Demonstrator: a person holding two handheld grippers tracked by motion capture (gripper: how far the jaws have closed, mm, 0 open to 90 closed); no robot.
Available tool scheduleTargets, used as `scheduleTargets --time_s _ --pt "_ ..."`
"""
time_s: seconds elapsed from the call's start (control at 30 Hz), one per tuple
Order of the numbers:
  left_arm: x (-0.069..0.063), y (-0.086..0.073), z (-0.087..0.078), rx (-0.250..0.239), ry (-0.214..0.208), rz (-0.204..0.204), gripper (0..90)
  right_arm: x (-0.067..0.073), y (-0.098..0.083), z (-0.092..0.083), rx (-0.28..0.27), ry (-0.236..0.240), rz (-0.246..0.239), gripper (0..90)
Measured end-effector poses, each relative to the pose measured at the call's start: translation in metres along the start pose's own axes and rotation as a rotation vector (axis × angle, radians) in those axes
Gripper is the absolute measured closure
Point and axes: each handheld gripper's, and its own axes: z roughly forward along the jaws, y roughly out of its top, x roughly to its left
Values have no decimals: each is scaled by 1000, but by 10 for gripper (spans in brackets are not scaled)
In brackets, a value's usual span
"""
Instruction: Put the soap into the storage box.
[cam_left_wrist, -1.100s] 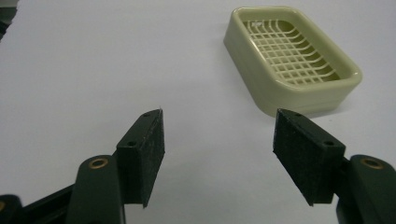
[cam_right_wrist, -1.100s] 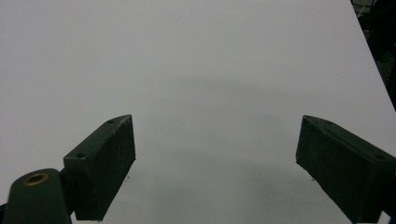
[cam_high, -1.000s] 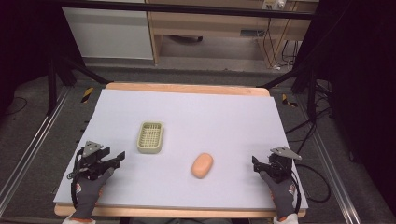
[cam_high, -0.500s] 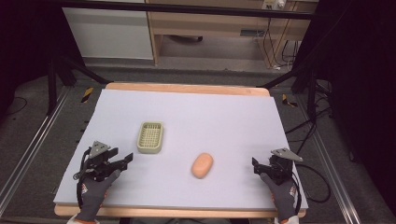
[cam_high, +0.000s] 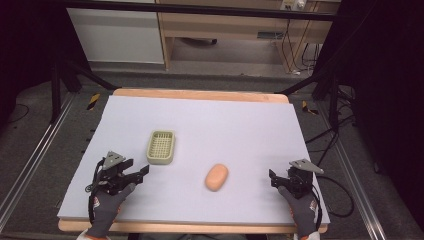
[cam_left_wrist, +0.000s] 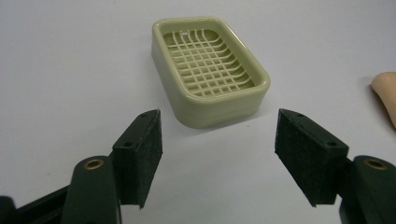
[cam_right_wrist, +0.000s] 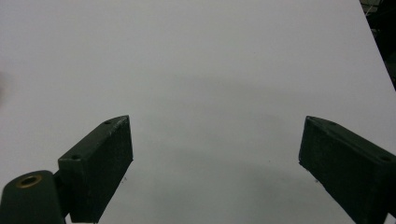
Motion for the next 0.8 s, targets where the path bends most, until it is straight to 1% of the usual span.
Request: scheduleTargets --time_s 0.13,0.17,0.27,0.37,0.4,0.43,0.53,0.57,0.63,0.73,0.8 --pt "-5 3 1 -4 -13 16 310 2 0 -1 -4 12 4 101" --pt "-9 6 1 -8 -19 22 307 3 0 -1 2 18 0 102" --pt "-12 8 2 -10 -24 33 305 4 0 -1 -5 22 -2 101" --pt "-18 11 2 -6 -44 43 301 6 1 -2 -1 32 5 101" --pt "-20 12 2 -7 -50 41 300 6 1 -2 2 36 6 101" --pt "-24 15 3 -12 -63 42 298 7 1 -2 3 34 7 101" --pt "-28 18 3 -15 -71 52 297 6 1 -2 -1 32 5 101" --pt "-32 22 5 -19 -75 55 296 6 2 -3 -1 33 10 101" --pt "-34 23 5 -18 -78 63 296 6 2 -3 -3 32 9 101" --pt "-43 29 9 -28 -93 65 296 6 2 -2 -1 29 14 101" --pt "-44 31 10 -29 -94 71 296 6 2 -2 -2 29 17 101"
